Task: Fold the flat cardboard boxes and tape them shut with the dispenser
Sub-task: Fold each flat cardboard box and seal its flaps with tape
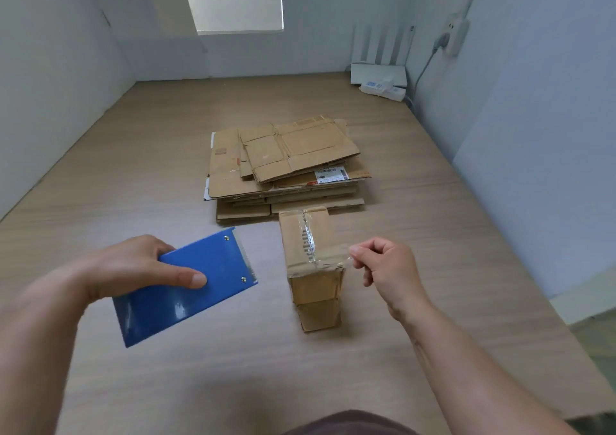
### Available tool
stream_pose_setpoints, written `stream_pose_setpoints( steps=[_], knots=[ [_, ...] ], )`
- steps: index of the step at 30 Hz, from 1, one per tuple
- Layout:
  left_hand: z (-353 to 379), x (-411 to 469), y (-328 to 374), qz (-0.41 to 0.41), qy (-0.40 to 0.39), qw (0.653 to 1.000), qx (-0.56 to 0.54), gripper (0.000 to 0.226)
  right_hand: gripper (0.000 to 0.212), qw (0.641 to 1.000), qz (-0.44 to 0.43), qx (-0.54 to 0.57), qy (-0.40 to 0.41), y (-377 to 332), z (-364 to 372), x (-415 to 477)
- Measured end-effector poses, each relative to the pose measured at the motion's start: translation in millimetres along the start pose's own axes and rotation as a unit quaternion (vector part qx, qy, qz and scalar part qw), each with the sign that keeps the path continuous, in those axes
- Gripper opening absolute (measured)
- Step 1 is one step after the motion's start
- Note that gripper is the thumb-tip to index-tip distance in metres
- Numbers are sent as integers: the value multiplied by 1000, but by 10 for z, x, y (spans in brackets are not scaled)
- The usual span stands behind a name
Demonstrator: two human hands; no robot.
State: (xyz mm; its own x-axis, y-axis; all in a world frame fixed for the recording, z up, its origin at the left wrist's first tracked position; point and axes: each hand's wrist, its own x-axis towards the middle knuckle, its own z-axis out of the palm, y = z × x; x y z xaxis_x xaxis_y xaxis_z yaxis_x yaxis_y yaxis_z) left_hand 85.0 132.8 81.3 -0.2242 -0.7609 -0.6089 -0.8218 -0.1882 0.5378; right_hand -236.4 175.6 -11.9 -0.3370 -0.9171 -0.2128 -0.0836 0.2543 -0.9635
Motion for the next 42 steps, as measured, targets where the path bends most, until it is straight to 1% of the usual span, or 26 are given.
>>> stream_pose_setpoints(
  steps=[3, 7, 11, 14, 16, 18, 20, 22, 23, 25, 26, 28, 30, 31, 32, 33, 34, 35, 37, 38, 39, 42],
  knots=[
    [-21, 52, 15, -26, 2, 999, 27, 99, 21, 999, 0, -46, -6, 77, 63, -4],
    [7, 159, 20, -49, 13, 997, 58, 75, 23, 994, -16, -102, 19, 191, 83, 1],
    [29, 276, -8, -59, 16, 995, 76, 79, 24, 992, -12, -120, 26, 232, 106, 33],
    [54, 341, -8, -73, 21, 993, 90, 74, 24, 992, 1, -125, 26, 262, 133, 60],
    [90, 408, -4, -78, 17, 992, 95, 79, 23, 993, 26, -109, 24, 294, 151, 73],
    [151, 489, -1, -86, 14, 991, 103, 82, 20, 996, 66, -58, 15, 319, 143, 94],
    [220, 577, -6, -98, 15, 988, 115, 76, 14, 994, 105, -2, -6, 341, 118, 116],
    [275, 662, -26, -108, 19, 986, 128, 64, 12, 989, 138, 43, -28, 352, 113, 131],
    [303, 705, -37, -111, 22, 984, 134, 58, 13, 985, 156, 65, -39, 359, 125, 140],
    [371, 787, -42, -115, 24, 982, 147, 56, 18, 975, 190, 104, -55, 359, 160, 153],
    [421, 823, -29, -116, 25, 981, 155, 57, 18, 971, 204, 112, -60, 358, 173, 154],
    [530, 880, 15, -111, 25, 978, 176, 58, 15, 966, 237, 87, -64, 362, 166, 139],
    [614, 915, 63, -107, 28, 975, 191, 59, 28, 961, 268, 46, -55, 397, 121, 100],
    [630, 930, 85, -106, 31, 974, 196, 60, 31, 962, 266, 36, -48, 423, 107, 101],
    [631, 943, 102, -105, 33, 974, 200, 60, 30, 968, 246, 28, -40, 413, 108, 100],
    [629, 952, 113, -106, 34, 972, 206, 59, 28, 978, 206, 9, -28, 401, 121, 103],
    [627, 954, 122, -107, 33, 971, 211, 58, 25, 988, 152, -38, -12, 381, 141, 116],
    [625, 959, 131, -107, 35, 970, 217, 56, 23, 990, 90, -110, 3, 356, 165, 135],
    [621, 945, 162, -108, 37, 968, 222, 54, 21, 965, -3, -263, 6, 298, 218, 136],
    [622, 933, 177, -111, 36, 969, 219, 53, 21, 950, -26, -312, -1, 288, 239, 126],
    [624, 923, 184, -116, 35, 970, 213, 53, 23, 942, -32, -334, -10, 302, 255, 124],
    [657, 887, 205, -131, 35, 970, 201, 52, 33, 950, -25, -312, -12, 369, 272, 135]
  ],
)
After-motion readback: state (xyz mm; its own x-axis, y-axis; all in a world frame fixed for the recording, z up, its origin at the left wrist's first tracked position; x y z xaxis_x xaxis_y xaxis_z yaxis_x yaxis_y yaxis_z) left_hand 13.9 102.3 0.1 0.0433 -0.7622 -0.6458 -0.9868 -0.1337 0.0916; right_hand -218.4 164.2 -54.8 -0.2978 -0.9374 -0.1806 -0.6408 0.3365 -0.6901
